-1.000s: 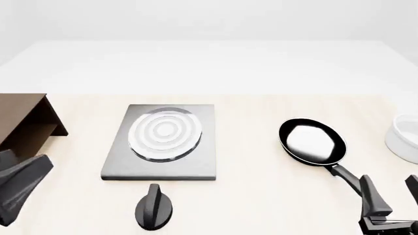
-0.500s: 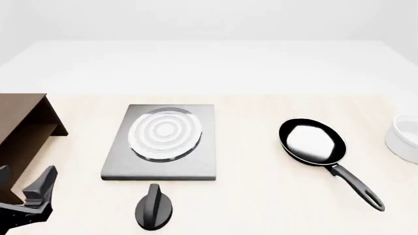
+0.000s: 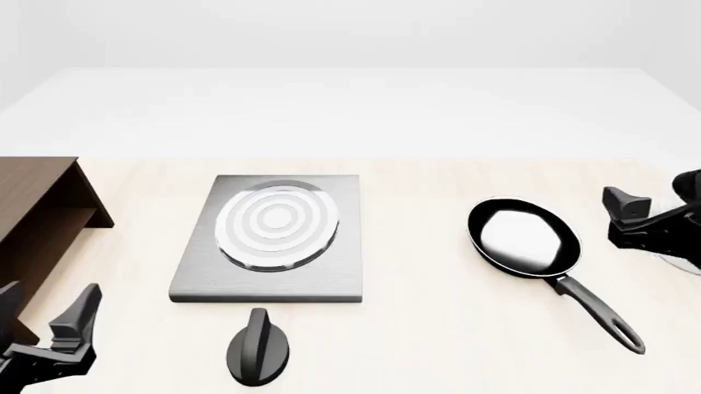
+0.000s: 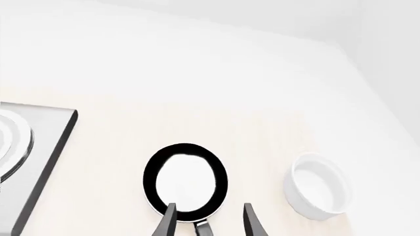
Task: Turn on the stove and put the frying pan on it.
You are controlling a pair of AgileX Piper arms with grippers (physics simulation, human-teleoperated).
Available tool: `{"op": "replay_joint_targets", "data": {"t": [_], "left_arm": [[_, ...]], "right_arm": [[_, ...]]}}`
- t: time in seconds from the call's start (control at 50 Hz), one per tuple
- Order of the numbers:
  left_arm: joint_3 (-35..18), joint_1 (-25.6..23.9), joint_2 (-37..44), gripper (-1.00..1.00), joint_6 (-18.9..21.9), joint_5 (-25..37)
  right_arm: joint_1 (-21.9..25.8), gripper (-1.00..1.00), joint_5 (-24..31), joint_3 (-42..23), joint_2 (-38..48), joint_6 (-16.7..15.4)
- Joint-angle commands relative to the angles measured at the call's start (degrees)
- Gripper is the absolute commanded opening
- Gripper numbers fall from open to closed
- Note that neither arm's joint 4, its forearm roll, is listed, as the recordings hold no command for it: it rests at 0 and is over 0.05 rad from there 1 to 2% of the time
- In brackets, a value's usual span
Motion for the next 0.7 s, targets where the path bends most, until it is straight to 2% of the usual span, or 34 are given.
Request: {"op": "replay_joint_targets", "data": {"t": [0.02,0.28,0.36,0.4,0.48,0.5,0.58,0.64,0.7], "left_arm": [[10.78,0.01,-5.29,1.0,-0.21,-8.7],[10.78,0.68,-4.39,1.0,-0.47,-8.73],[10.82,1.17,-7.08,1.0,-1.91,-5.46],[10.77,1.23,-6.34,1.0,-2.05,-6.09],[10.78,1.09,-4.49,1.0,-1.73,-7.87],[10.78,1.09,-4.41,1.0,-1.73,-7.94],[10.79,1.17,-1.79,1.0,-2.3,-10.49],[10.79,1.07,0.29,1.0,-2.58,-12.29],[10.79,1.06,-0.59,1.0,-2.67,-11.44]], "right_arm": [[-2.82,1.0,-10.99,7.49,10.53,-1.39],[-3.98,1.0,-14.61,10.96,15.14,-1.8],[-5.08,1.0,-16.3,11.33,17.64,-1.73],[-5.29,1.0,-16.6,11.45,18.14,-1.76],[-6.0,1.0,-17.89,12.5,18.95,-4.14],[-6.65,1.0,-18.65,12.92,19.42,-5.96],[-7.47,1.0,-19.95,13.57,20.71,-7.55],[-7.4,1.0,-20.61,13.72,21.84,-7.19],[-7.64,1.0,-22.23,14.67,23.33,-7.82]]}}
